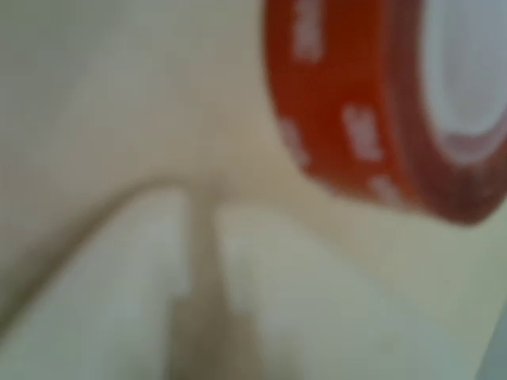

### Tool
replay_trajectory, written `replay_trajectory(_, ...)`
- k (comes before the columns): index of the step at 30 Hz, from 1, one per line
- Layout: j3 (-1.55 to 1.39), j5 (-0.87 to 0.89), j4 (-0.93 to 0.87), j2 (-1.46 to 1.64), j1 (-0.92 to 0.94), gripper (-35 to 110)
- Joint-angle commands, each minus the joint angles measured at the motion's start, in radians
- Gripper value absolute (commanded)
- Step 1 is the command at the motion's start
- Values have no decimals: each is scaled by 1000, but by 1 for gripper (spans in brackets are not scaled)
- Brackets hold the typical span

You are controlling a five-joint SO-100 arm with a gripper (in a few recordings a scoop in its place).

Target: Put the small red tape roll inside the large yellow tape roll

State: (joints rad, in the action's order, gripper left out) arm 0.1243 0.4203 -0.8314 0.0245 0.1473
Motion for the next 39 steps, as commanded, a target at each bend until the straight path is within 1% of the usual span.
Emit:
replay_trajectory(1, 118, 11, -110, 97, 26, 0)
replay_trajectory(3, 118, 11, -152, 126, 29, 0)
replay_trajectory(5, 118, 11, -155, 152, 35, 0)
replay_trajectory(9, 118, 11, -74, 193, 41, 0)
replay_trajectory(12, 118, 11, 72, 198, 44, 0)
replay_trajectory(14, 118, 11, 204, 184, 51, 0)
replay_trajectory(18, 97, -11, 554, 107, 52, 0)
replay_trajectory(22, -160, -20, 723, 189, 43, 0)
replay_trajectory(23, -178, -20, 749, 184, 41, 0)
replay_trajectory(29, -192, -20, 719, 132, 29, 0)
replay_trajectory(36, -192, -20, 554, 129, 26, 3)
replay_trajectory(39, -192, -37, 497, 118, 26, 2)
